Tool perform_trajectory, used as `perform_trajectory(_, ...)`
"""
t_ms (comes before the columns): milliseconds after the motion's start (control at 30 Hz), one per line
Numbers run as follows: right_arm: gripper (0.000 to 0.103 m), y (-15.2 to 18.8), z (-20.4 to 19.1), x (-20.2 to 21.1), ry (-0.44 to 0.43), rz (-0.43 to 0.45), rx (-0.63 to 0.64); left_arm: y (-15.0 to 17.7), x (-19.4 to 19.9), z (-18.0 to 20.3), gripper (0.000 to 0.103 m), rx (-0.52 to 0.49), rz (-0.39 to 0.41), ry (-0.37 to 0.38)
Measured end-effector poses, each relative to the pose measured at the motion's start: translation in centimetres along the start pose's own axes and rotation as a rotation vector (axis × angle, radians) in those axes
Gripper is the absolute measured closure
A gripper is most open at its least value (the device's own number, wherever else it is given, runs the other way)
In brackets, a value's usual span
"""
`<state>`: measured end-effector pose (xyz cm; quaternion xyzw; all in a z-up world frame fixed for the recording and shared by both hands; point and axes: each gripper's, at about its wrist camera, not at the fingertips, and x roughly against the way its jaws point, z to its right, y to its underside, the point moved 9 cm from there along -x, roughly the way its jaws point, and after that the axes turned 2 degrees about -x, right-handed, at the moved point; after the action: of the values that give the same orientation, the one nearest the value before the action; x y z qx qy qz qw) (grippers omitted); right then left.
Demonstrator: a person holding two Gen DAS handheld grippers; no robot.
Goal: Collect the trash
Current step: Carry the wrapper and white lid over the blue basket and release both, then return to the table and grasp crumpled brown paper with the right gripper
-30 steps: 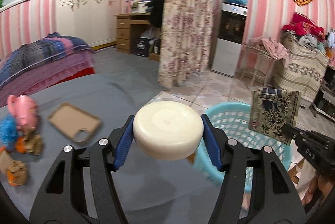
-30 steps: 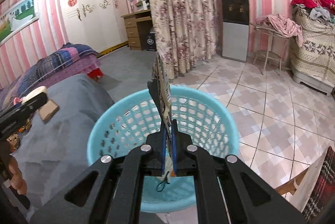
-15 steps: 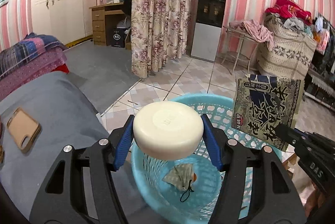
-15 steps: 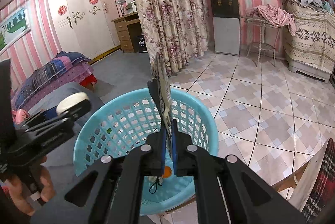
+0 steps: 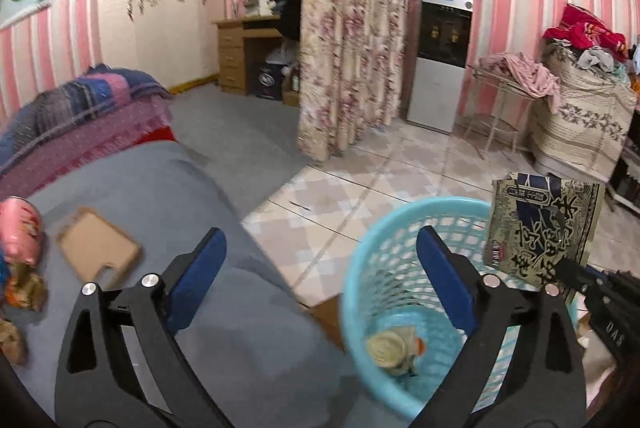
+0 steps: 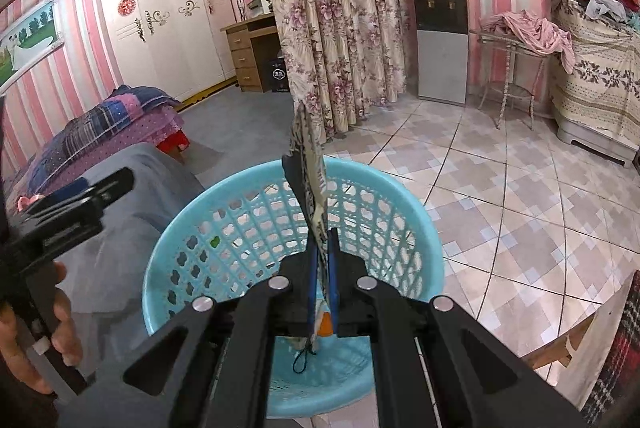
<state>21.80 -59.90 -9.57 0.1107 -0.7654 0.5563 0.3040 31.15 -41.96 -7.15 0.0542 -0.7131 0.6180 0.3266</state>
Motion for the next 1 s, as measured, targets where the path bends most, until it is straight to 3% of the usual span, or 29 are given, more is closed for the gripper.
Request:
perform_trajectory(267, 0.094, 0.4, -2.5, -1.0, 0.003, 0.0, 0.038, 0.5, 1.7, -3.3, 0.006, 0.014, 0.003, -0.034)
perform_trajectory(300, 0.084, 0.5, -2.6, -1.1, 0.01, 0.0, 0.043, 0.5, 1.9, -3.6, 0.006, 0.015, 0.003, -0.036)
perform_trajectory(333, 0.06, 0.6, -2.7, -1.2, 0.01, 0.0, 0.044, 0.5, 2.1, -3.8, 0.006, 0.017, 0.005, -0.041)
perform_trajectory(400, 0.038, 0.6, -2.9, -1.1, 0.004, 0.011, 0.04, 0.4, 2.6, -4.4, 0.006, 0.02, 0.014, -0.049)
perform_trajectory(467, 0.038, 0.5, -3.0, -1.1, 0.014, 0.01, 0.051, 0.5, 3.1, -5.1, 0.006, 0.024, 0.018, -0.058)
perform_trajectory(600, 0.016, 0.2, -2.9, -0.6, 0.044, 0.041, 0.067, 1.0, 4.3, -6.5, 0.006, 0.036, 0.019, -0.078)
perform_trajectory(733, 0.007, 0.1, -3.2, -0.4, 0.042, 0.048, 0.065, 2.0, 5.4, -8.3, 0.006, 0.058, 0.005, -0.103)
perform_trajectory(1000, 0.004, -0.4, -5.7, 0.8, 0.03, 0.081, 0.103, 3.2, 9.9, -13.8, 0.006, 0.123, -0.005, -0.18)
